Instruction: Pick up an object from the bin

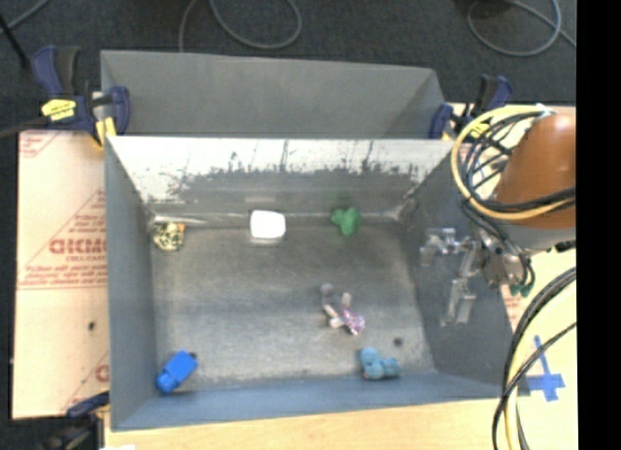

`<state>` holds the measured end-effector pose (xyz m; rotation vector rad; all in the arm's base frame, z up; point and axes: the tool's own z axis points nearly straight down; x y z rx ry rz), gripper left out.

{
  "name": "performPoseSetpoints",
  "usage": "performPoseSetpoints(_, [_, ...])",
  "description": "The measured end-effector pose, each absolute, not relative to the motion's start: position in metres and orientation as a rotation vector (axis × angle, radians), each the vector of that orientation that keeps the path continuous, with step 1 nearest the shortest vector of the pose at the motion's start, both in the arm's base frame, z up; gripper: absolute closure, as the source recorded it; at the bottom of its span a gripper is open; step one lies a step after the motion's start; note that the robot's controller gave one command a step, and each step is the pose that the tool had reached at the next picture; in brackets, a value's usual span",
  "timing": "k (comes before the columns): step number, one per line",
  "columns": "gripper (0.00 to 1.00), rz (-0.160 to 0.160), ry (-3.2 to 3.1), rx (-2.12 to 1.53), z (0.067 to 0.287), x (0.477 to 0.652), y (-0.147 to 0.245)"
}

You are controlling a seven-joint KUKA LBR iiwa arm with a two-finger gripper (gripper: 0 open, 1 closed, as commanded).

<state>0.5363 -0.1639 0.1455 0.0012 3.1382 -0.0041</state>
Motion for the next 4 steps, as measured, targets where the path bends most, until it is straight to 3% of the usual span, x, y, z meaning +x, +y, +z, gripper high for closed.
performPoseSetpoints(1, [0.0, -0.007, 3.129, 0.092, 0.127, 0.528, -0.151])
performPoseSetpoints(2, [0.0, -0.001, 3.14, 0.145, 0.091, 0.527, -0.123])
performPoseSetpoints(3, [0.0, -0.007, 3.132, -0.146, 0.085, 0.529, -0.107])
performPoseSetpoints(4, [0.0, -0.003, 3.137, 0.105, 0.083, 0.525, -0.069])
